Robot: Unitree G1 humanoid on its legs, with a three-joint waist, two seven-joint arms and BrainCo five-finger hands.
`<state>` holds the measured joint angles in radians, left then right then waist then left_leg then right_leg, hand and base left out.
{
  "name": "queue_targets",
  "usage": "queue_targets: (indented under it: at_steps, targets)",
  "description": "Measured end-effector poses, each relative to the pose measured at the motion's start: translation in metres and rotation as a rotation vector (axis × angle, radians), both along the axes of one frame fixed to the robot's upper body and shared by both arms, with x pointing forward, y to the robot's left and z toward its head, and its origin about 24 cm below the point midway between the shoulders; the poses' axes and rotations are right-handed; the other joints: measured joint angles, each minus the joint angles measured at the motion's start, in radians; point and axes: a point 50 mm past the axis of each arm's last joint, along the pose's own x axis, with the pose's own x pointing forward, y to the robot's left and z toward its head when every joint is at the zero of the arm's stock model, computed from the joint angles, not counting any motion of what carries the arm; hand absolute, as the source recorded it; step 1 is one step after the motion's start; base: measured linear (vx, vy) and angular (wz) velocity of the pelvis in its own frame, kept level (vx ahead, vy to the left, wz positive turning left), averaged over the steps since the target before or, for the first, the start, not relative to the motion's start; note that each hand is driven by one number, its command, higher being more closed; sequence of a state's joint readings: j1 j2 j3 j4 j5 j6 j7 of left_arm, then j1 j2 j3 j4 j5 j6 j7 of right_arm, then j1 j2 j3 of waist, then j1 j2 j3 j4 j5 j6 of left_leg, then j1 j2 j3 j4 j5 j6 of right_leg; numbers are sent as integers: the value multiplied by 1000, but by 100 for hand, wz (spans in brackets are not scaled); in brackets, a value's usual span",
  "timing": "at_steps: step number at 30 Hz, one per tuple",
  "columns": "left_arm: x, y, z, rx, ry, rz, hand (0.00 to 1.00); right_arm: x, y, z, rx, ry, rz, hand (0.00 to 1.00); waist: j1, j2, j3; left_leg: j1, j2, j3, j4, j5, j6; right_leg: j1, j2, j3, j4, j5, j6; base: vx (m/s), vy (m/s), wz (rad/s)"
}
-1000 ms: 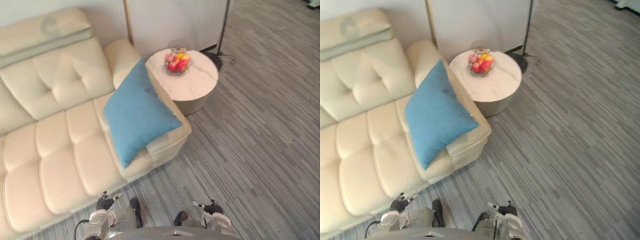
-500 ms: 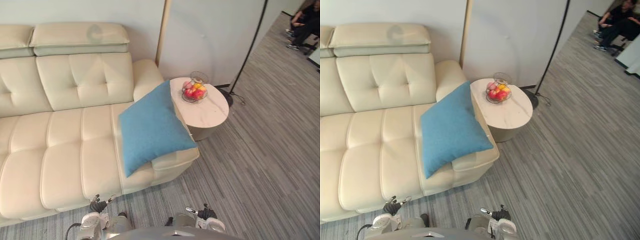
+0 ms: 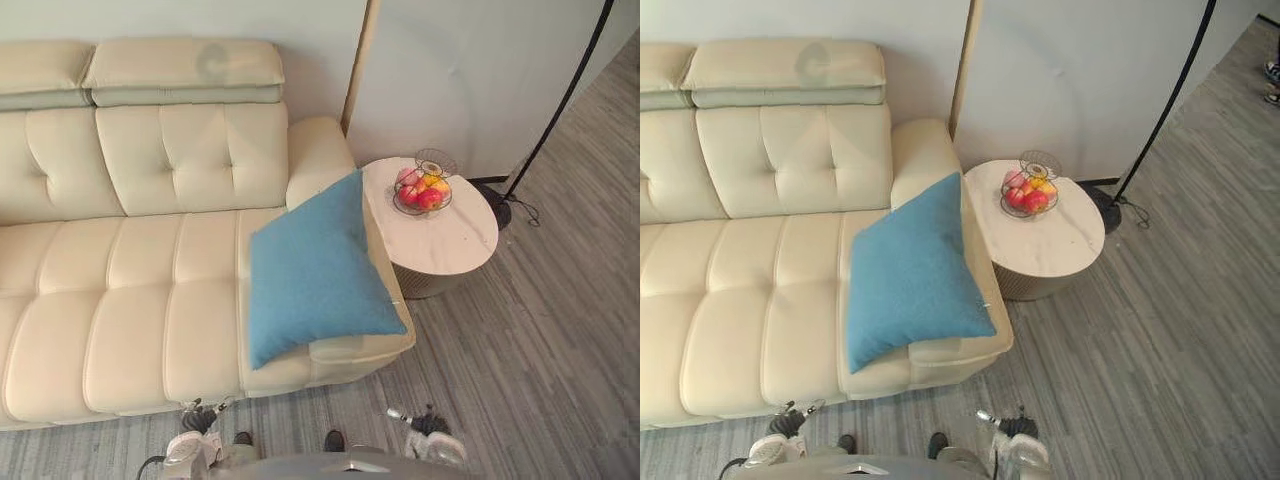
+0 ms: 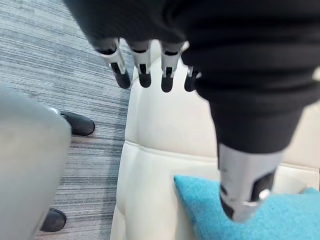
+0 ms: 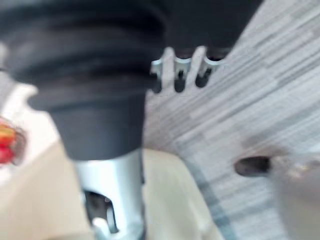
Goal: Pick up cushions and gather them together orderly.
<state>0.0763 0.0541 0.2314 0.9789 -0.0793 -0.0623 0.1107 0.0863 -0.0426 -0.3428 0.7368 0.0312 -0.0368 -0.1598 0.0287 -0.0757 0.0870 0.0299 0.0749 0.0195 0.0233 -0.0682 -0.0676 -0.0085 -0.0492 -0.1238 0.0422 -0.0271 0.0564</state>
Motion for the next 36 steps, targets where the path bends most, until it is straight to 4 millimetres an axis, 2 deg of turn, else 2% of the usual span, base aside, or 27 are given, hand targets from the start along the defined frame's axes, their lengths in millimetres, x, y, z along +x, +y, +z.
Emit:
queue_targets:
  at_steps: [2, 3, 4, 5, 9, 14, 18, 21, 22, 24, 26, 28, 30, 31, 32, 33, 36]
  targets:
    - [1, 8, 4, 23, -20, 1, 0, 18, -22, 29, -105, -130, 10, 0, -1, -8, -3, -5, -9, 11, -1, 0, 1, -5, -6, 11, -14, 14, 5, 4, 50, -17]
    - [3, 10, 5, 29, -28, -3, 0, 23, -27, 36, -134, -159, 20, 0, -2, -9, -4, -9, -11, 12, -1, 0, 1, -9, -7, 13, -17, 17, 5, -27, 52, -17]
    - [9, 15, 9, 50, -54, -17, 0, 38, -37, 57, -212, -243, 53, 0, 0, -11, -5, -15, -14, 26, -2, 1, 2, -21, -9, 31, -21, 25, 5, -45, 43, -29]
    - [9, 18, 11, 61, -58, -18, 0, 47, -40, 69, -241, -296, 68, 0, 2, -12, -6, -13, -14, 39, -2, 1, 2, -27, -8, 42, -21, 28, 5, -50, 35, -30]
    - [16, 26, 17, 87, -91, -27, 0, 71, -34, 96, -282, -418, 155, 0, 1, -13, -7, -2, -14, 64, -10, 5, 8, -31, -2, 72, -27, 43, 5, -67, 3, -22]
    - [29, 20, 20, 93, -114, -79, 0, 96, -15, 123, -316, -528, 330, 0, -1, -16, -20, -23, -15, 73, -13, 16, 11, -58, -1, 89, -36, 64, 4, -80, -7, -11]
    - [61, 11, 32, 90, -191, -136, 0, 132, 15, 149, -310, -647, 470, 0, 6, -28, -15, -76, -19, 63, -29, 53, 13, -102, -1, 82, -58, 103, 2, -109, -26, 6]
    - [87, 4, 44, 87, -267, -170, 0, 150, 32, 167, -309, -717, 523, 0, 20, -40, 29, -122, -15, 45, -15, 69, 13, -129, -3, 69, -61, 123, -1, -120, -28, 21]
    - [106, -2, 55, 83, -325, -190, 0, 161, 40, 180, -311, -766, 548, 0, 22, -48, 80, -165, -15, 21, 14, 70, 12, -138, -5, 49, -61, 132, -4, -126, -17, 35]
    - [124, -6, 66, 78, -380, -201, 0, 173, 51, 197, -316, -824, 576, 0, 25, -55, 118, -225, -15, 5, 51, 70, 12, -176, -11, 32, -58, 143, -6, -193, -7, 33]
    - [151, -16, 85, 71, -458, -211, 0, 194, 65, 222, -342, -883, 619, 0, 30, -57, 176, -310, -15, -9, 101, 80, 11, -237, -11, 25, -56, 173, -7, -183, -8, 18]
    - [166, -20, 97, 66, -505, -217, 0, 205, 70, 234, -338, -904, 625, 0, 31, -54, 218, -348, -15, -19, 136, 77, 11, -255, -12, 20, -55, 186, -7, -151, -12, 12]
    - [196, -28, 123, 81, -591, -238, 0, 219, 73, 252, -354, -936, 600, 0, 29, -50, 274, -420, -13, -29, 189, 68, 13, -296, -11, 3, -44, 197, -9, -190, 1, 19]
    - [201, -30, 128, 86, -604, -249, 0, 222, 73, 255, -355, -940, 594, 0, 30, -49, 279, -440, -13, -33, 200, 65, 13, -314, -11, 2, -38, 198, -10, -201, 4, 9]
    - [216, -33, 144, 98, -650, -264, 0, 229, 72, 268, -358, -964, 568, 0, 28, -47, 303, -480, -15, -43, 220, 66, 12, -350, -12, 0, -22, 201, -13, -125, 5, 6]
    - [229, -36, 159, 110, -690, -275, 0, 234, 74, 280, -357, -994, 553, 100, 26, -47, 329, -503, -16, -46, 230, 71, 14, -369, -12, -1, -17, 207, -14, -155, 6, 6]
    - [252, -41, 187, 139, -743, -298, 0, 241, 77, 301, -357, -1039, 532, 100, 19, -47, 346, -569, -17, -50, 237, 93, 12, -428, -12, -5, -17, 222, -18, -132, -1, 3]
